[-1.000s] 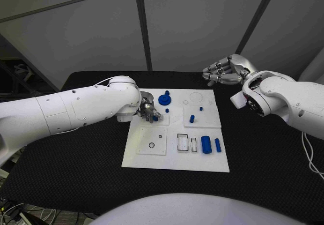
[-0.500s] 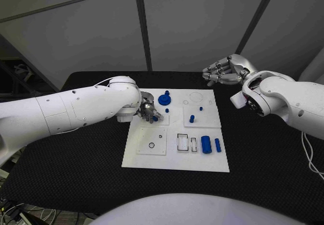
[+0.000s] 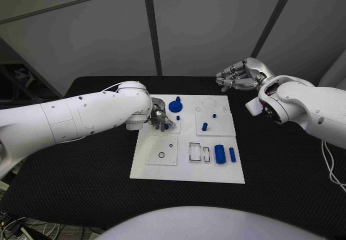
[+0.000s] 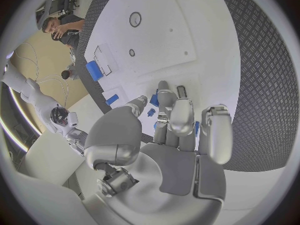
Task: Assemble the parts on the task board
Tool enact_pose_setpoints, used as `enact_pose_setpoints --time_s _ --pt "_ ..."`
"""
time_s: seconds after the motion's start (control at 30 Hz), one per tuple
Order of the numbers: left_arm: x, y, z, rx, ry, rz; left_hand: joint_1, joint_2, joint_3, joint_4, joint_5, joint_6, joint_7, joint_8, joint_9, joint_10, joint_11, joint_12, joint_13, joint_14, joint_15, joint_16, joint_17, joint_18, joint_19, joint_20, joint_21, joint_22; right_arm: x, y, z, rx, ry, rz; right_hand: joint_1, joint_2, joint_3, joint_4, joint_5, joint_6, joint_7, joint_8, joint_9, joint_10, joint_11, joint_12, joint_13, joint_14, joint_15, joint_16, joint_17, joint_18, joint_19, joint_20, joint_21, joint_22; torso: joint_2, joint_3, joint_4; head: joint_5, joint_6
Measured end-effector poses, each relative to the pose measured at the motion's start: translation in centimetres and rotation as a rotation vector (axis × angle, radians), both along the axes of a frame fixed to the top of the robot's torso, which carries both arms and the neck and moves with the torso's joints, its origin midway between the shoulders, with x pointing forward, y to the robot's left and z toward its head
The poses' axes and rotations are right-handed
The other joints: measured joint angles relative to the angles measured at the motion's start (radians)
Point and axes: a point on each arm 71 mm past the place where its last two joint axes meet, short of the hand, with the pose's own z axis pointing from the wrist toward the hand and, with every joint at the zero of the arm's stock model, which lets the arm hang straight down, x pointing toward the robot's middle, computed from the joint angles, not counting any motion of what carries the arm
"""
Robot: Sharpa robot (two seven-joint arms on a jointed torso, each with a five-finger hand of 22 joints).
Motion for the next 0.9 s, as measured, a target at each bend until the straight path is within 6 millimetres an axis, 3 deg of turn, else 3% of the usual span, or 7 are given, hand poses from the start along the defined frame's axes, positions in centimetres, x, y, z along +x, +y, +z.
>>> enact_pose_setpoints --time_s 0.9 --pt "0.01 0.63 0.02 0.003 0.0 0.009 0.005 0.005 -0.025 0.003 0.0 0.0 0.0 0.001 -0.001 0.004 -0.004 0.008 0.002 0.0 0.0 0.0 0.0 0.0 0.0 0.0 0.0 0.0 0.0 -0.04 -0.01 0.0 0.001 -0.001 -0.004 -0.004 0.0 0.0 0.0 -0.003 -0.003 0.0 0.0 0.0 0.0 0.0 0.0 0.0 0.0 -0.004 0.0 0.0 0.0 0.0 -0.007 -0.003 -0.001 -0.0006 0.0012 -0.001 0.0"
